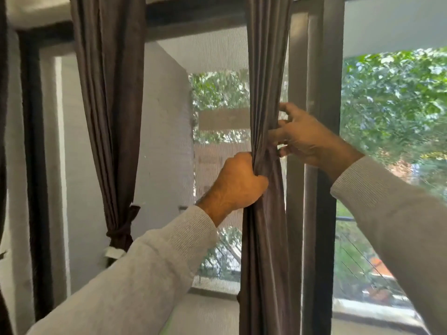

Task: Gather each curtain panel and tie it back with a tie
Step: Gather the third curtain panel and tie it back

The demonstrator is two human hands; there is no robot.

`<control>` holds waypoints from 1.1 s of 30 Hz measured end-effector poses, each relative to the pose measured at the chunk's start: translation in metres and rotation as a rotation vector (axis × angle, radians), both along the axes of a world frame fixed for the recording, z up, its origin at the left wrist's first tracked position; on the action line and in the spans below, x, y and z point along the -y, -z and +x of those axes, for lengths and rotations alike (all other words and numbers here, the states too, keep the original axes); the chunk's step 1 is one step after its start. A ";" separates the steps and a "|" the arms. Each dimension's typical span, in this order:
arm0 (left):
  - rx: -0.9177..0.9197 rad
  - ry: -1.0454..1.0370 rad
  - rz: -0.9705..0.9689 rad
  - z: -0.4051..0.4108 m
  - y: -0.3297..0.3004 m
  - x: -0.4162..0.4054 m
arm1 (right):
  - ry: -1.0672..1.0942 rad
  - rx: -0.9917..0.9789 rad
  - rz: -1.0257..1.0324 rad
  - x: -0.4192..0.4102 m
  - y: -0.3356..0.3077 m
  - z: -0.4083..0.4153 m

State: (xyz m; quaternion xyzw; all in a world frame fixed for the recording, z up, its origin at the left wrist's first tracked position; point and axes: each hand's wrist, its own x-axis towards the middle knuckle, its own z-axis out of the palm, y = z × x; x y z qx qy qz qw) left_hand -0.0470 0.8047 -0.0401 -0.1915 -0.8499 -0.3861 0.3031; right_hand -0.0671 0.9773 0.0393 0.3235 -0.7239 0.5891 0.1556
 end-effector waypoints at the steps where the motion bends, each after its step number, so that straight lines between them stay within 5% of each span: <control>1: 0.005 0.021 -0.012 -0.001 0.010 0.002 | 0.020 0.027 0.001 0.001 0.010 0.002; 20: 0.294 0.369 0.034 -0.013 0.133 0.024 | 0.113 0.227 -0.313 -0.001 0.147 0.036; 26: -0.131 0.195 0.171 0.012 0.179 0.026 | 0.243 0.261 -0.233 -0.027 0.201 0.062; 29: -0.356 0.059 0.072 0.032 0.215 0.013 | 0.584 0.019 -0.087 -0.020 0.243 0.094; 33: -0.379 -0.065 -0.063 0.057 0.246 -0.013 | 0.939 -0.339 0.063 0.000 0.316 0.117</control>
